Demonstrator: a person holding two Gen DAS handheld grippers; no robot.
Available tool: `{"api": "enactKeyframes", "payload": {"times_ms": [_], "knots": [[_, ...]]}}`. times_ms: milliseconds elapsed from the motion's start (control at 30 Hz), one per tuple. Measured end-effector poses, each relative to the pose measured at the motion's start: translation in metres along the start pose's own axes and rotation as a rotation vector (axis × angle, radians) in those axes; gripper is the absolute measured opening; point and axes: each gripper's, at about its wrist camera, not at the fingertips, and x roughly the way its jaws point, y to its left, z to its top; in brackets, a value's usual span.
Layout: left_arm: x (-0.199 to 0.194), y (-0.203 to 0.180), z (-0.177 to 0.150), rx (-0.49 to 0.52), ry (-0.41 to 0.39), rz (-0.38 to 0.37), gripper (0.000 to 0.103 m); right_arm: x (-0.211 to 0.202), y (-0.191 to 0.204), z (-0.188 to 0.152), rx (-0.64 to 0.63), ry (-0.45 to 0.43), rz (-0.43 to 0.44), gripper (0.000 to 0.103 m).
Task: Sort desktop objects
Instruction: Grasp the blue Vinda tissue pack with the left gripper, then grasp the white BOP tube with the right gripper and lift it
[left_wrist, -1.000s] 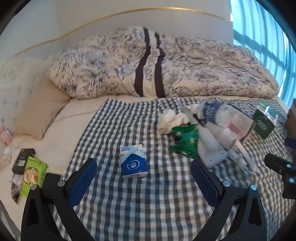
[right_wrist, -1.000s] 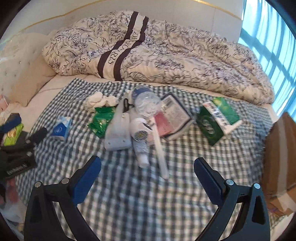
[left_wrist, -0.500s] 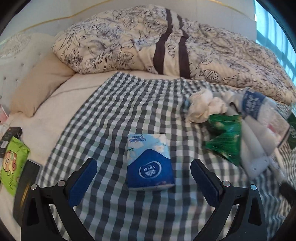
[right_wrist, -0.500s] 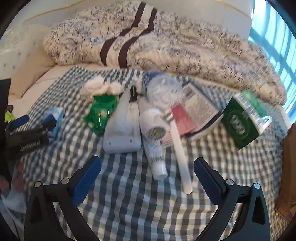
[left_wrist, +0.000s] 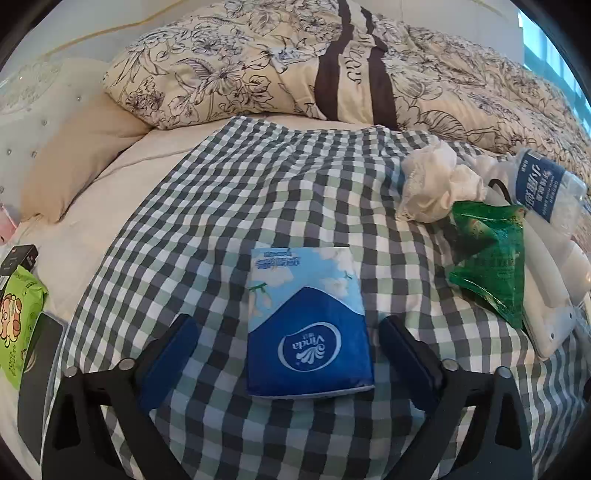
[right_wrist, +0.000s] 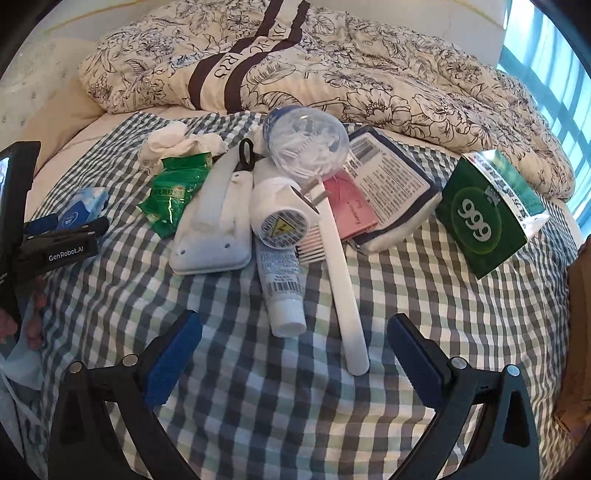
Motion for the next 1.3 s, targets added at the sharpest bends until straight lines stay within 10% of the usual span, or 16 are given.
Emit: {"api": "enactKeyframes", "payload": {"times_ms": [133, 633, 1000, 1300], "knots": [[-0.004, -0.007, 0.000, 0.034, -0.028, -0.021, 0.056, 0.003, -0.002, -0.003, -0.005, 0.008, 0.013, 0.101], [-0.001, 0.001, -0.004, -0.020, -0.043, -0.077, 0.054, 0.009, 0.013, 0.004, -0.090, -0.020, -0.016, 0.096], [0.001, 0.003, -0.004, -0.040, -0.047, -0.097, 0.054, 0.024, 0.010, 0.005, -0.060, 0.015, 0.049, 0.029], [0.000, 0.003, -0.004, -0.040, -0.049, -0.095, 0.054, 0.017, 0.005, 0.006, -0.031, -0.007, 0.079, 0.023]]}}
